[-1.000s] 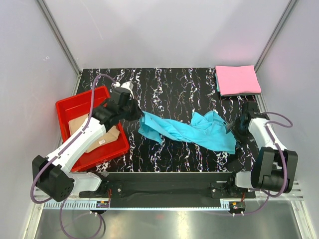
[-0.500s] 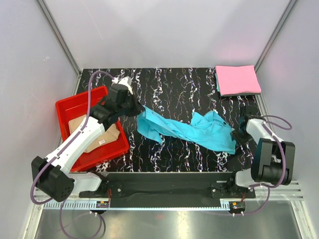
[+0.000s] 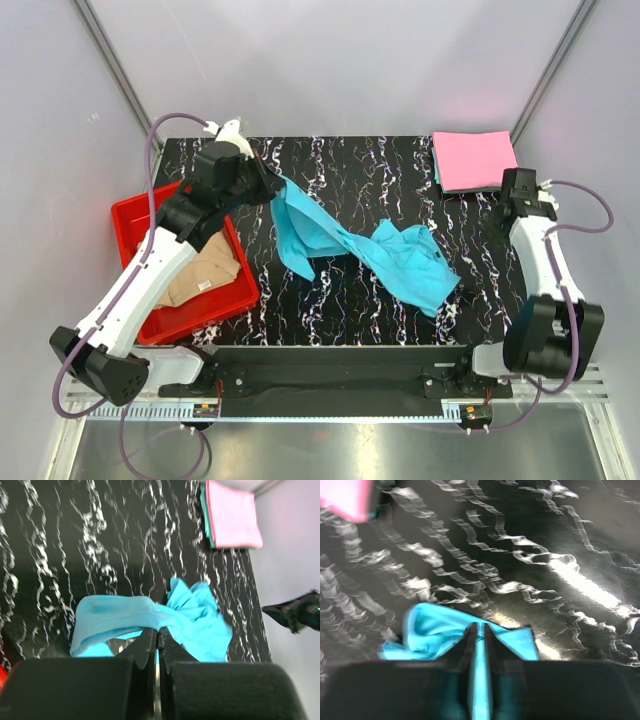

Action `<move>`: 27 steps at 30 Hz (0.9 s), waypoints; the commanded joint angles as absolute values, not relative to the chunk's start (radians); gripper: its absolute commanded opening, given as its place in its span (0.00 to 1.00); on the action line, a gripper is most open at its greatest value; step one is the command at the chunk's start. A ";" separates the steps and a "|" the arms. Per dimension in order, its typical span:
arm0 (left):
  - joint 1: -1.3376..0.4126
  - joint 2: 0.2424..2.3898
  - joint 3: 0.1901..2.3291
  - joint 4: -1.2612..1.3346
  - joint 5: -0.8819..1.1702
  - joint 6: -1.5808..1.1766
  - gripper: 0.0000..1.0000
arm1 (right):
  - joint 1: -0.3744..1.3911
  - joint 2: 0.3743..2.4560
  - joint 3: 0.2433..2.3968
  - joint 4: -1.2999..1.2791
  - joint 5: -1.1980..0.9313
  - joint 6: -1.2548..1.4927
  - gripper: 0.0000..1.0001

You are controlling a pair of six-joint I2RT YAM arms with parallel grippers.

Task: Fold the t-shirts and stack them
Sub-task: Flatten the tshirt out

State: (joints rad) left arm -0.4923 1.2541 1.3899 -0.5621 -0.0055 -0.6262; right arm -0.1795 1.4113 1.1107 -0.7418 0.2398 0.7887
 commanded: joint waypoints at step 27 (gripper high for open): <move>-0.434 1.262 1.262 -0.492 0.043 -0.597 0.00 | -0.014 1.273 0.706 -0.634 -0.072 0.940 0.66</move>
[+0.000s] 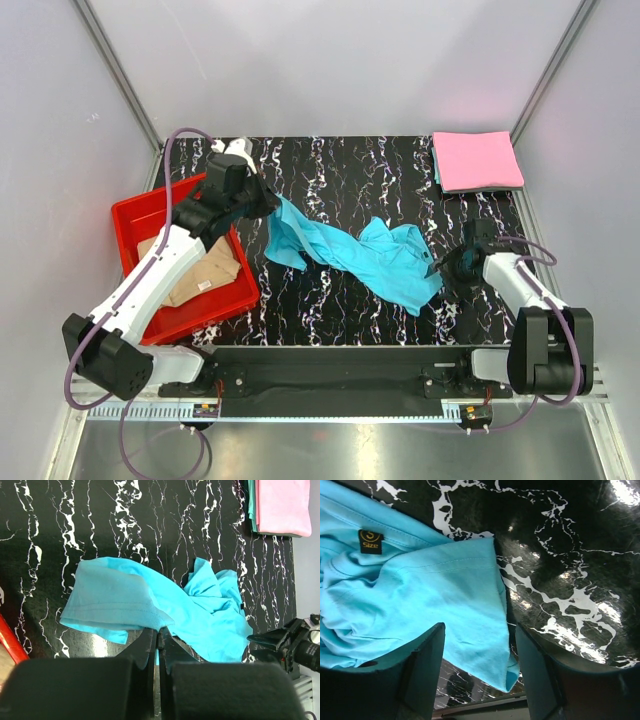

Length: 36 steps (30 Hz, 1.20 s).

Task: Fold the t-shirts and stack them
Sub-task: Flatten the tshirt out

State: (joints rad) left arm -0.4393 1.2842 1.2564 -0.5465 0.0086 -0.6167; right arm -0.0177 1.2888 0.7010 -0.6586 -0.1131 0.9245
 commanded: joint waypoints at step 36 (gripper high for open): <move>-0.434 1.267 1.284 -0.517 0.023 -0.584 0.00 | -0.017 1.356 0.925 -0.695 0.462 0.801 0.05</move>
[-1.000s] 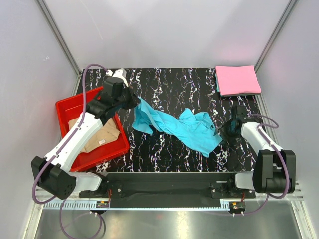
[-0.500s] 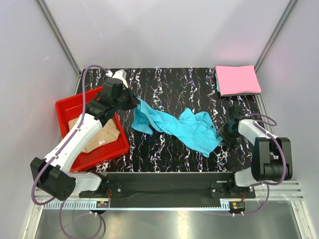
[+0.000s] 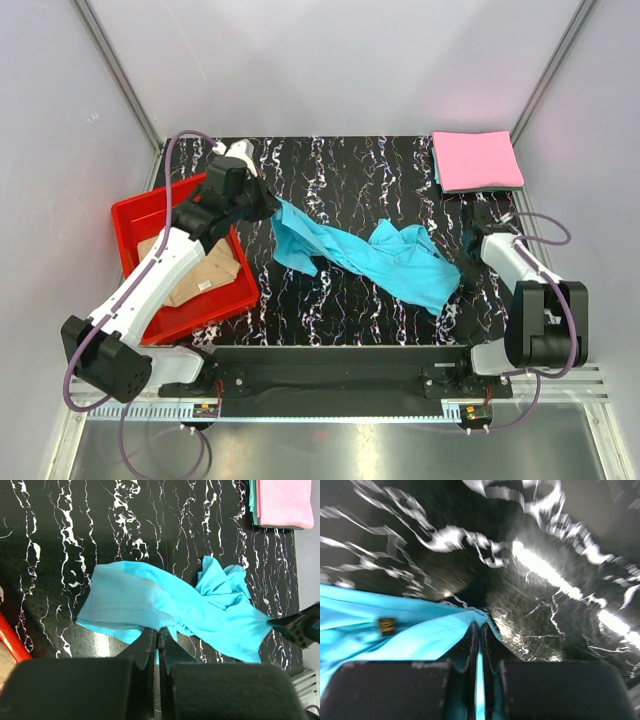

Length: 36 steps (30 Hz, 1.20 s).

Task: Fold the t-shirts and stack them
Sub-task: Flatten the tshirt out

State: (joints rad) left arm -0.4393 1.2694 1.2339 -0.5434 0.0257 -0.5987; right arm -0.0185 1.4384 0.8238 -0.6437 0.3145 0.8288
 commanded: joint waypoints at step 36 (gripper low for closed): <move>-0.425 1.068 1.531 -0.557 0.064 -0.528 0.00 | -0.017 1.025 1.779 -0.765 0.509 0.496 0.00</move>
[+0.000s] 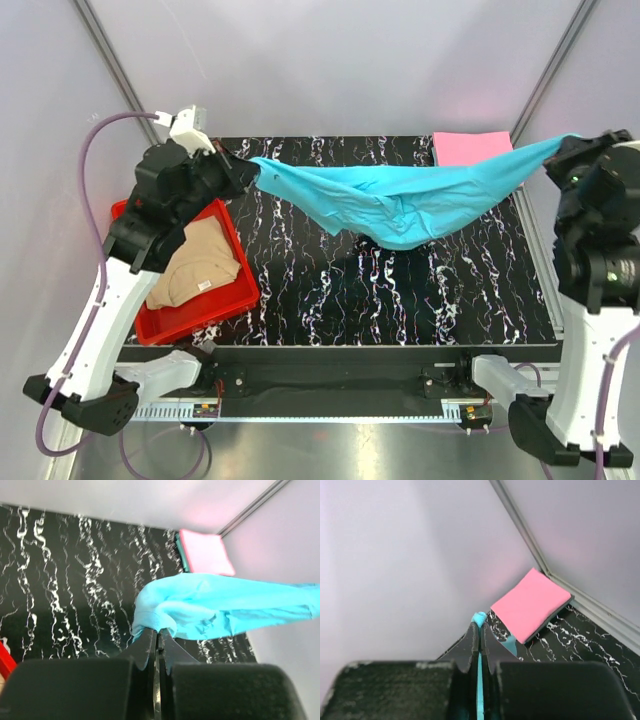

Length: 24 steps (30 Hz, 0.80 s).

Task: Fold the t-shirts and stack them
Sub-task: Flatten the tshirt out

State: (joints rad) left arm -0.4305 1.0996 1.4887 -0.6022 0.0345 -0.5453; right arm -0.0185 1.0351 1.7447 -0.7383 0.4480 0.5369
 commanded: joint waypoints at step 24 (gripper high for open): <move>-0.400 1.115 1.421 -0.695 -0.227 -0.497 0.00 | -0.015 1.495 1.766 -0.597 0.014 0.382 0.00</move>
State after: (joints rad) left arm -0.4225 1.0294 1.4658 -0.6281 -0.0784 -0.5102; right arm -0.0196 1.3334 1.8915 -0.6926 0.2443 0.4164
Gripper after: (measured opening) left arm 0.012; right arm 0.013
